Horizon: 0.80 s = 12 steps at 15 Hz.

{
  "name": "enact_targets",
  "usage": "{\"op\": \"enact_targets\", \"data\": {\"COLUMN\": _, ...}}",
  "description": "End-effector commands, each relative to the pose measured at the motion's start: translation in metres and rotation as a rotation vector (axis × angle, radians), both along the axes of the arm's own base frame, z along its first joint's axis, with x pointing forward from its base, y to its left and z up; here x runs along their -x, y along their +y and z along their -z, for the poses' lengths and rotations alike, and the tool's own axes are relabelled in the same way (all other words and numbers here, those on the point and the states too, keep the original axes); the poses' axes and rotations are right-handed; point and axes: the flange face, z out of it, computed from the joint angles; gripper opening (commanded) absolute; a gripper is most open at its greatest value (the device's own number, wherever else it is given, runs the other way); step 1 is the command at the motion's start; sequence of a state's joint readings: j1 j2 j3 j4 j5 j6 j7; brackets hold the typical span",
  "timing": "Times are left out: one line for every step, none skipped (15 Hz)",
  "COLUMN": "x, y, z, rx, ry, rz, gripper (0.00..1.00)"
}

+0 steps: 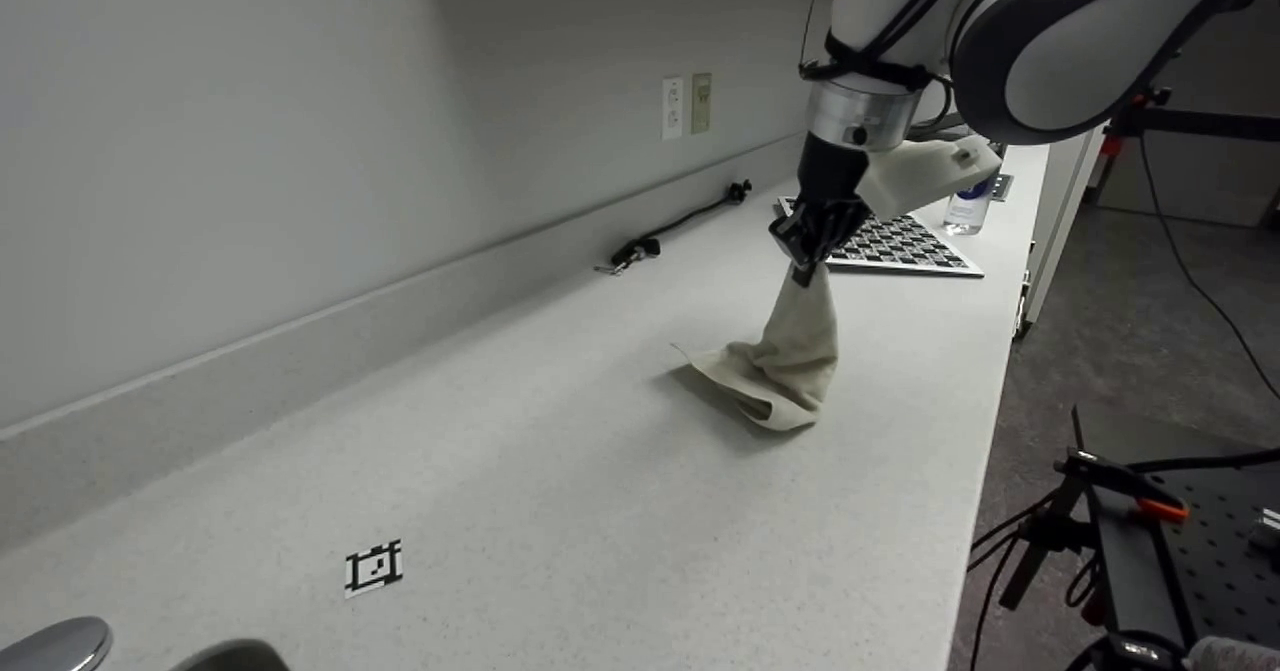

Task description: Use the towel to wipe the counter

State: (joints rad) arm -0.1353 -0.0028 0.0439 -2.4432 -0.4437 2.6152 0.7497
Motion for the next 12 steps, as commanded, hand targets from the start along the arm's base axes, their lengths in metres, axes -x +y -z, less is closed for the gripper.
{"op": "enact_targets", "data": {"x": -0.002, "y": -0.007, "z": 0.010, "rx": 0.009, "ry": 0.018, "rz": 0.020, "gripper": 0.01}}
{"op": "enact_targets", "data": {"x": -0.002, "y": -0.010, "z": 0.012, "rx": 0.009, "ry": 0.023, "rz": 0.027, "gripper": 0.29}}
{"op": "enact_targets", "data": {"x": -0.003, "y": -0.013, "z": 0.013, "rx": 0.009, "ry": 0.027, "rz": 0.034, "gripper": 0.31}}
{"op": "enact_targets", "data": {"x": -0.003, "y": -0.016, "z": 0.013, "rx": 0.009, "ry": 0.030, "rz": 0.041, "gripper": 0.37}}
{"op": "enact_targets", "data": {"x": -0.003, "y": -0.018, "z": 0.013, "rx": 0.009, "ry": 0.029, "rz": 0.046, "gripper": 0.44}}
{"op": "enact_targets", "data": {"x": -0.003, "y": -0.019, "z": 0.013, "rx": 0.011, "ry": 0.029, "rz": 0.051, "gripper": 0.53}}
{"op": "enact_targets", "data": {"x": -0.004, "y": -0.021, "z": 0.013, "rx": 0.018, "ry": 0.023, "rz": 0.054, "gripper": 0.59}}
{"op": "enact_targets", "data": {"x": -0.004, "y": -0.023, "z": 0.013, "rx": 0.029, "ry": 0.014, "rz": 0.058, "gripper": 0.66}}
{"op": "enact_targets", "data": {"x": -0.005, "y": -0.025, "z": 0.012, "rx": 0.040, "ry": 0.004, "rz": 0.058, "gripper": 0.75}}
{"op": "enact_targets", "data": {"x": -0.006, "y": -0.026, "z": 0.011, "rx": 0.053, "ry": -0.006, "rz": 0.057, "gripper": 0.81}}
{"op": "enact_targets", "data": {"x": -0.007, "y": -0.027, "z": 0.011, "rx": 0.064, "ry": -0.019, "rz": 0.054, "gripper": 0.90}}
{"op": "enact_targets", "data": {"x": -0.007, "y": -0.028, "z": 0.010, "rx": 0.075, "ry": -0.029, "rz": 0.047, "gripper": 0.96}}
